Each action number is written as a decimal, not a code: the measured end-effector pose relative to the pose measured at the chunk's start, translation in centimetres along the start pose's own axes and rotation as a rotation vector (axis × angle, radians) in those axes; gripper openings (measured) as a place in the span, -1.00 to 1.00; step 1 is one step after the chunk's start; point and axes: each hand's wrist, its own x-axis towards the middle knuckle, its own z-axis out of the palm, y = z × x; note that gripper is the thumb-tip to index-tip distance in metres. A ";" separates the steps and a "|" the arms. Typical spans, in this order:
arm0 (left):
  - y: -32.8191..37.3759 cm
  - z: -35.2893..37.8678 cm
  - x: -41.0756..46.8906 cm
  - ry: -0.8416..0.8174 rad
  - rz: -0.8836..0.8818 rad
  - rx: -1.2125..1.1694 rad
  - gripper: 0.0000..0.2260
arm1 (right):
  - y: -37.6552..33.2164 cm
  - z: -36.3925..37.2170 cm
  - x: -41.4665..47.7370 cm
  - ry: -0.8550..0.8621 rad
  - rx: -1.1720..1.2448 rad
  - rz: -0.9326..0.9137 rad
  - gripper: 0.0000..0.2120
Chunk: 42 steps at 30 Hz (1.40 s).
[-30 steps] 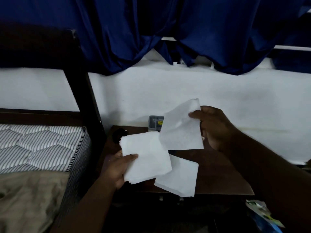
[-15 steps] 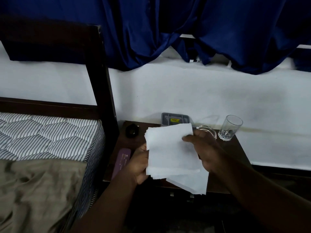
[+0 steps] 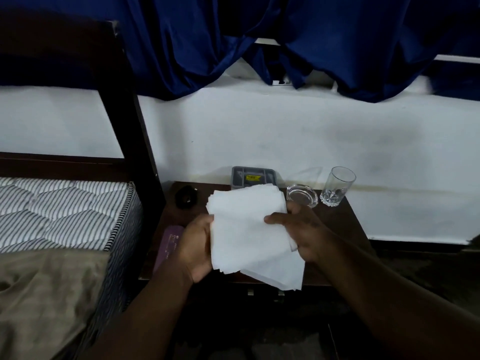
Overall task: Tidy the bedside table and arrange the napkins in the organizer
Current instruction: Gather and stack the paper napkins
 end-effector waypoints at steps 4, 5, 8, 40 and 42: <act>-0.4 0.1 0.0 -0.050 -0.003 -0.003 -0.64 | 0.6 0.0 0.9 0.018 -0.073 -0.018 -0.76; -0.9 0.0 0.3 -0.026 0.024 0.053 -0.72 | 0.7 -0.2 1.1 -0.008 -0.064 -0.017 -0.76; -2.0 -0.6 1.2 0.080 0.046 0.140 -0.68 | 1.2 -1.9 2.2 0.010 -0.033 -0.029 -0.73; -0.8 -2.3 1.7 0.092 0.064 0.115 -0.63 | -4.3 -8.3 -0.2 0.309 -0.116 -0.386 -0.88; -0.5 -2.0 1.1 0.073 0.063 0.116 -0.61 | -6.6 -7.5 -0.8 0.275 0.014 -0.391 -0.88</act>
